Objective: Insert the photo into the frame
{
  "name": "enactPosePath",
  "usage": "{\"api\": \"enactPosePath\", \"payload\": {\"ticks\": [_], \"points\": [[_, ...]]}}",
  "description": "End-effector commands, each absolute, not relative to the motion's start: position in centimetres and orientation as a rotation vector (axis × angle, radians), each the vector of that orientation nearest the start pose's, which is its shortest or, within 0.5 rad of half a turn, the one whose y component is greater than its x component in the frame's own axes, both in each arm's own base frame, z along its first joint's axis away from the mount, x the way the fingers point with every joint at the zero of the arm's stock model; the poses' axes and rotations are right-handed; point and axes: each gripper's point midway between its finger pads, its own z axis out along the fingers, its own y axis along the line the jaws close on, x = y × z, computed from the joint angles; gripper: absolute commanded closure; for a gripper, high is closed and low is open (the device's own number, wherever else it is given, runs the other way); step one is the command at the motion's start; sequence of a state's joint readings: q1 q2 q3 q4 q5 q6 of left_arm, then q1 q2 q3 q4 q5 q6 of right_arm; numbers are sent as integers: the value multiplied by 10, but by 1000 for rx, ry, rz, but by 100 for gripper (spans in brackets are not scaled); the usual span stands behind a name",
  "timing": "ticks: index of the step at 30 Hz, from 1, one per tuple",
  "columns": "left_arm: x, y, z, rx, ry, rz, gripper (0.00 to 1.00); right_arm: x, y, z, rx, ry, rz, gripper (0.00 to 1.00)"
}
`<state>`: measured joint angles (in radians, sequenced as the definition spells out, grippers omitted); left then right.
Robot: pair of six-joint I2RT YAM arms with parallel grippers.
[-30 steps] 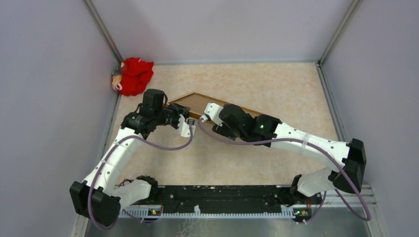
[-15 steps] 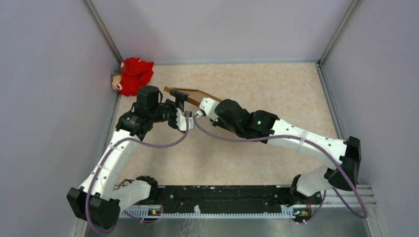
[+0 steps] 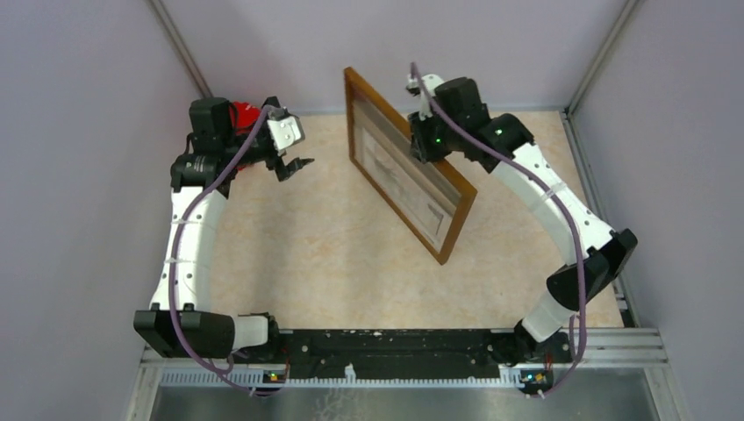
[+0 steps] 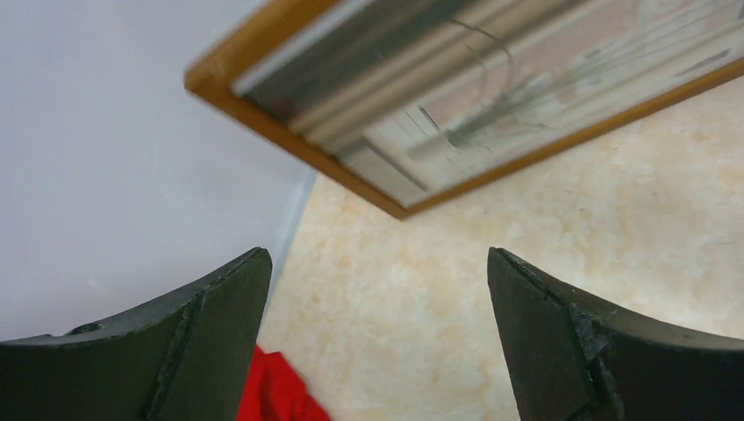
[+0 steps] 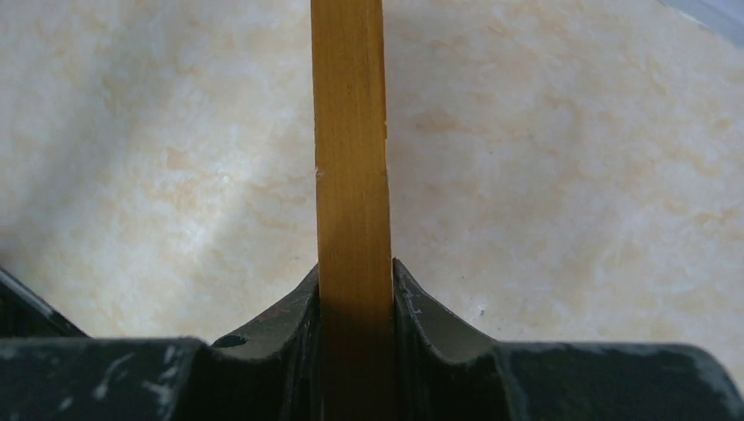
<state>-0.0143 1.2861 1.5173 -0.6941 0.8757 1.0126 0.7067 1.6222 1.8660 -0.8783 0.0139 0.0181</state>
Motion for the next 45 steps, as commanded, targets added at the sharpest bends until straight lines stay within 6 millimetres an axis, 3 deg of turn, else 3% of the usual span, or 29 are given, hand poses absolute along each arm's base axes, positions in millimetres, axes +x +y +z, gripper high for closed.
{"api": "enactPosePath", "payload": {"ticks": [1,6,12,16,24,30,32,37,42,44,45], "points": [[340,-129,357,1246,1384,-413,1,355,276,328,-437,2156,681,100],[354,-127,339,1152,1498,-476,1,379,239,299,-227,2236,793,100],[365,-126,312,1100,1580,-520,1,386,199,269,-72,2298,848,100],[368,-125,292,1075,1609,-536,1,368,190,243,-31,2312,875,100],[380,-116,238,988,1782,-554,1,318,192,171,58,2235,1033,100],[381,-112,203,946,1875,-582,1,303,184,127,86,2268,1002,98],[378,-114,195,936,1879,-598,1,303,178,115,98,2285,949,92],[375,-104,175,865,1900,-597,1,304,168,98,129,2277,877,53],[376,-99,157,826,1949,-607,1,308,159,90,124,2285,797,25],[376,-96,154,805,1960,-617,1,311,151,90,140,2293,734,5],[377,-95,153,793,1965,-620,1,311,146,90,148,2310,694,2]]}}
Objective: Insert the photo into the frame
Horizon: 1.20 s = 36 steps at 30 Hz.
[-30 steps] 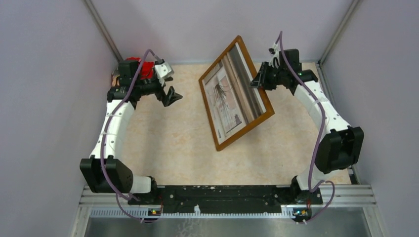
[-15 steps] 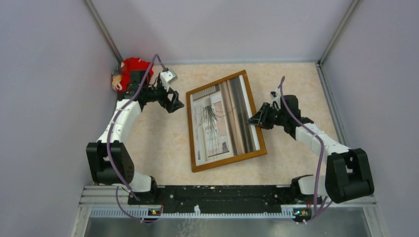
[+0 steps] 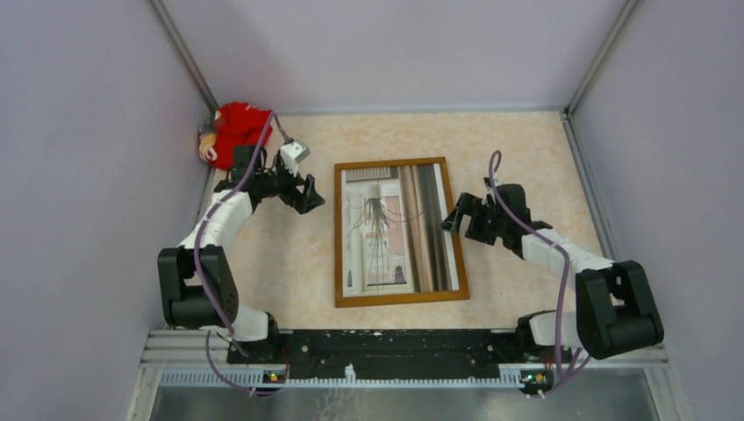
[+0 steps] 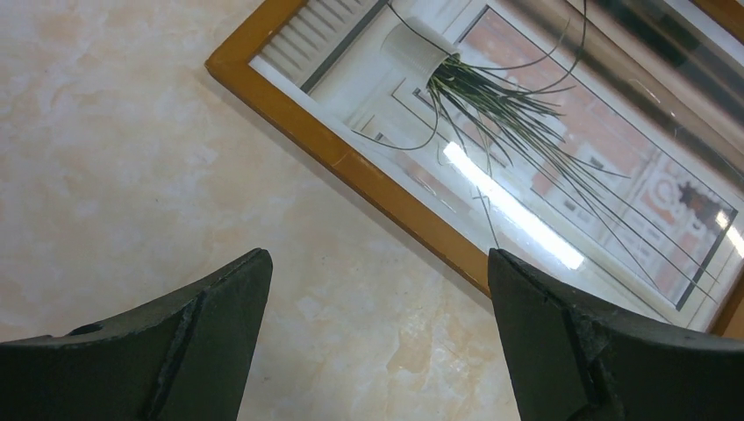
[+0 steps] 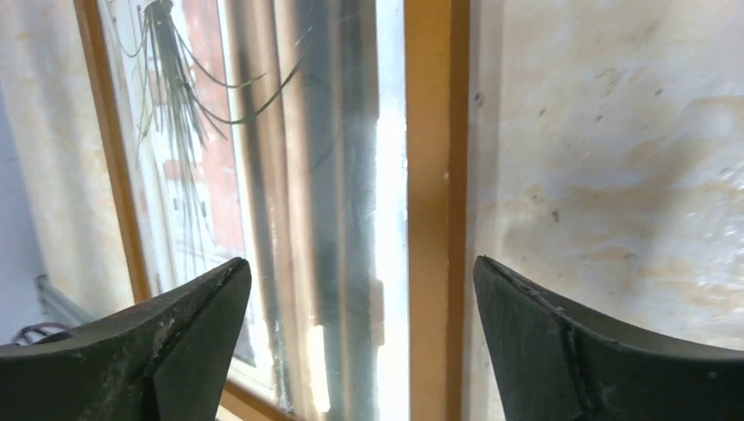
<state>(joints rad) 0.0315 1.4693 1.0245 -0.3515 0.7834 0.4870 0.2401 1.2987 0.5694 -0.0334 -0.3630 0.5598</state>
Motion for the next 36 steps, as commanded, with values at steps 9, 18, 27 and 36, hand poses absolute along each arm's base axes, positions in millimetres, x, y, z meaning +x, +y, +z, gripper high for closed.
{"api": "enactPosePath", "payload": {"ticks": [9,18,27,36], "points": [[408,-64,128,424,2029,-446,1,341,46,129,415,2157,68,1],[415,-37,81,256,1982,-272,1,330,-61,132,561,1707,-544,2],[405,-40,80,310,1803,-232,1,330,-71,123,609,1530,-490,1],[367,-52,104,390,1537,-181,1,348,-37,119,344,1557,-344,1]]}}
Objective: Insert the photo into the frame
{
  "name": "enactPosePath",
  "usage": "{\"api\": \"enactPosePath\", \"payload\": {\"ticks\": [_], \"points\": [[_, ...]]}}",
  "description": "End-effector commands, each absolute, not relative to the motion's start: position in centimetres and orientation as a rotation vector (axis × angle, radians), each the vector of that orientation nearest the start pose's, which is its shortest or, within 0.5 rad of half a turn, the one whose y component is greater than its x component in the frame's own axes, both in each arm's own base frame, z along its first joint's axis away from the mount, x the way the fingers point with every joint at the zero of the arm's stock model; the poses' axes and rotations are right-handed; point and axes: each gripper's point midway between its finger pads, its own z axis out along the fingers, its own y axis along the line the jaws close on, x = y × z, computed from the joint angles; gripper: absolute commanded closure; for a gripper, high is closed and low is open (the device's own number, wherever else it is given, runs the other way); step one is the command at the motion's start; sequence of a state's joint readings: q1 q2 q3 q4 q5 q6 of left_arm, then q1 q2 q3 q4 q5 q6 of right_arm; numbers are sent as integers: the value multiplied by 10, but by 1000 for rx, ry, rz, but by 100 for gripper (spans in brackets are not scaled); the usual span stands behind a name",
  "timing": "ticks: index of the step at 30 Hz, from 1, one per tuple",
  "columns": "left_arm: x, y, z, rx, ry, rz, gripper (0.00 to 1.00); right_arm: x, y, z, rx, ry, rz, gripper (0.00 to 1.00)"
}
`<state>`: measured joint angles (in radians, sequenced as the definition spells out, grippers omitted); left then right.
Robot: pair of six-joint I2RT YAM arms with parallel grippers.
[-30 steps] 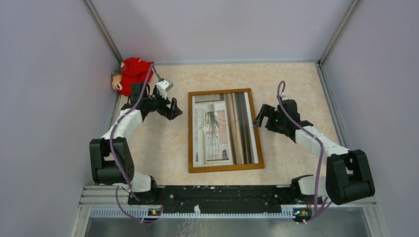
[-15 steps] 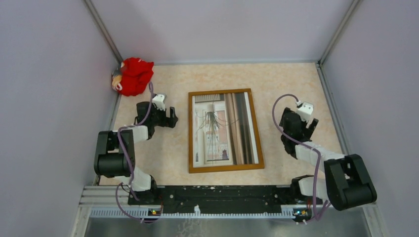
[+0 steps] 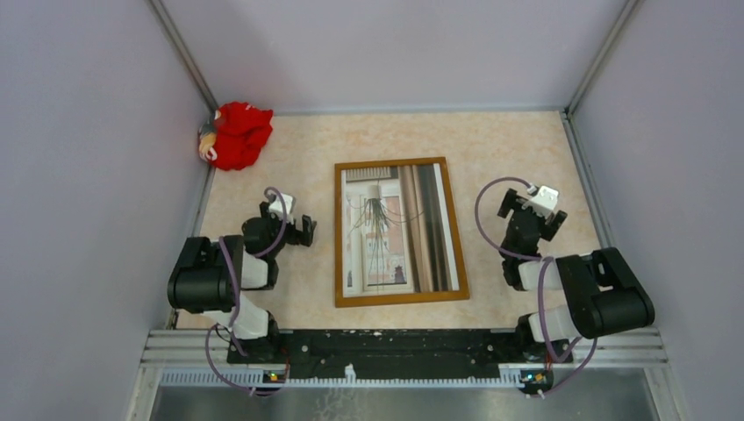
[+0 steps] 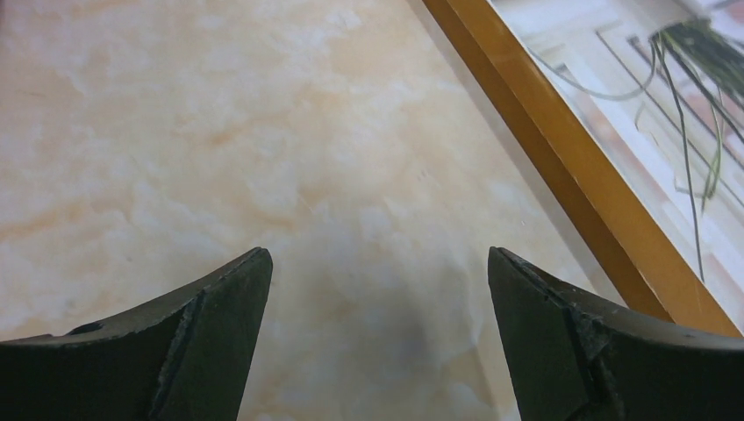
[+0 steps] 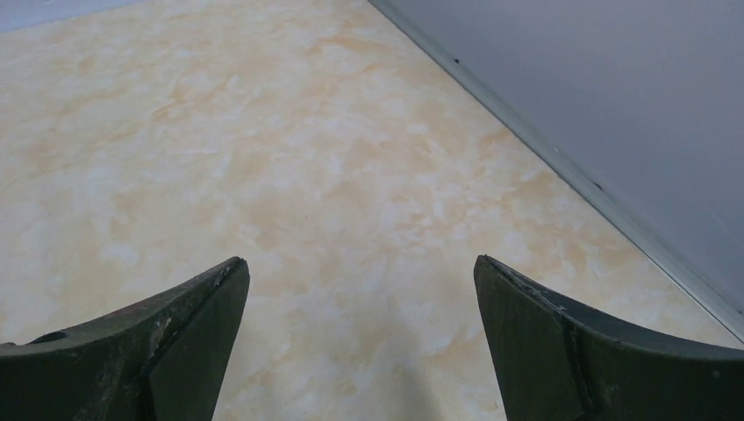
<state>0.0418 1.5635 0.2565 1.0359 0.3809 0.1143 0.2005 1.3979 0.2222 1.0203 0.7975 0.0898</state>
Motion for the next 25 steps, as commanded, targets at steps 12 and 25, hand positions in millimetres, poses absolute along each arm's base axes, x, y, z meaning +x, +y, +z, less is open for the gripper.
{"api": "enactPosePath", "payload": {"ticks": [12,25], "points": [[375,-48,88,359,1655,-196,1,353,-33,110,260,1560,-207,1],[376,-48,88,361,1653,-195,1,356,-35,107,280,1583,-214,1]]}}
